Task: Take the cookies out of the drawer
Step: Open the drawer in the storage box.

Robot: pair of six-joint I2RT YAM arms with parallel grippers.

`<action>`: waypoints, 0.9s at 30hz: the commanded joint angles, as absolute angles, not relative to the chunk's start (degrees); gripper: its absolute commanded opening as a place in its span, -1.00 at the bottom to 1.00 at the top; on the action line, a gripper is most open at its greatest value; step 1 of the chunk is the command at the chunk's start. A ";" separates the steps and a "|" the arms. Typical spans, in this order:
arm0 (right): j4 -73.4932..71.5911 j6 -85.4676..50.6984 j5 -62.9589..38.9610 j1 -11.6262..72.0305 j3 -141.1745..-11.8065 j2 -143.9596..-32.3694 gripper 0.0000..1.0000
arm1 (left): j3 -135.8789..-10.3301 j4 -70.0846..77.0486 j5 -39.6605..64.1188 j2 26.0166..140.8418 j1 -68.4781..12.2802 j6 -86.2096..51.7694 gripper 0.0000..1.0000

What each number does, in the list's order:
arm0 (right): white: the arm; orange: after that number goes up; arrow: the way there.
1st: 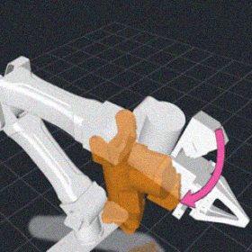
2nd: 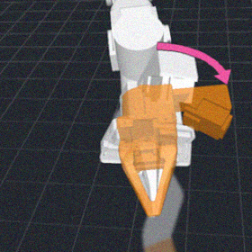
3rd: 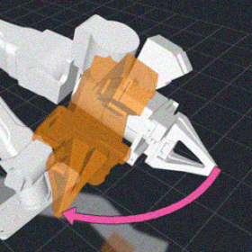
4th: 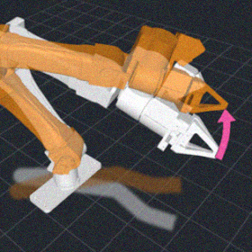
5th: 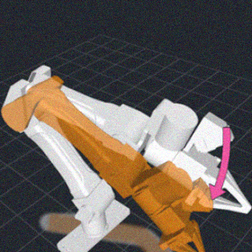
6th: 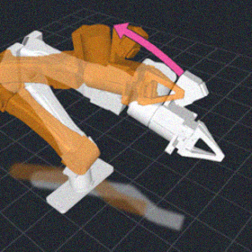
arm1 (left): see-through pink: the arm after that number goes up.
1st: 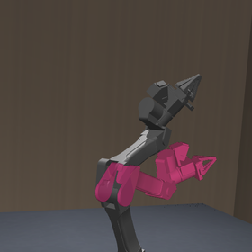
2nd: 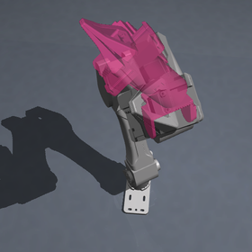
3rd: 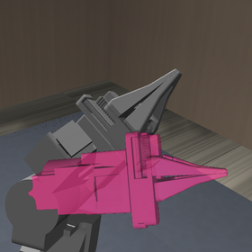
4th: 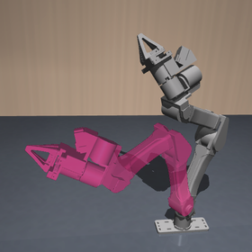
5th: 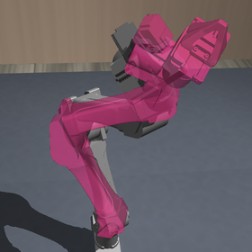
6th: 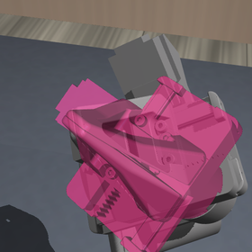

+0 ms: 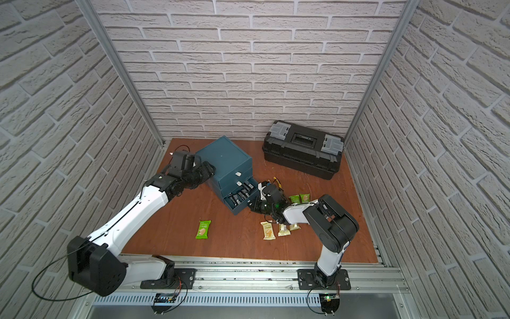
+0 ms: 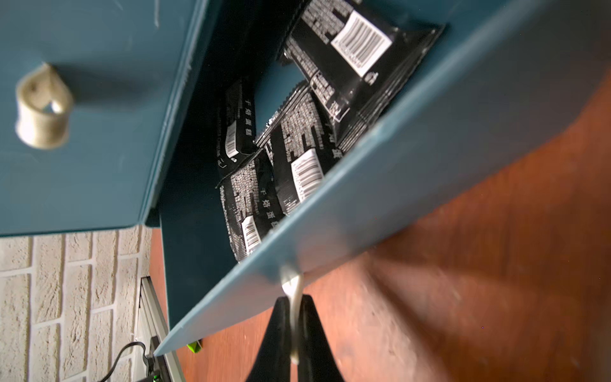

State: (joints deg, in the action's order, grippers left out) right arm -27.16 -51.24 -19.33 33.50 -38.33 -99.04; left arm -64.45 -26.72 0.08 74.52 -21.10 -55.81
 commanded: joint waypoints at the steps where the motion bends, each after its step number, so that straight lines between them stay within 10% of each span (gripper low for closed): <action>1: -25.98 -48.72 -20.13 33.85 -36.20 -95.62 -0.95 | -62.36 -31.02 -1.63 73.96 -20.36 -55.66 0.52; 27: -13.59 -43.57 -18.02 33.84 -28.54 -82.38 -0.95 | -62.19 -29.71 -0.59 74.88 -20.06 -55.64 0.51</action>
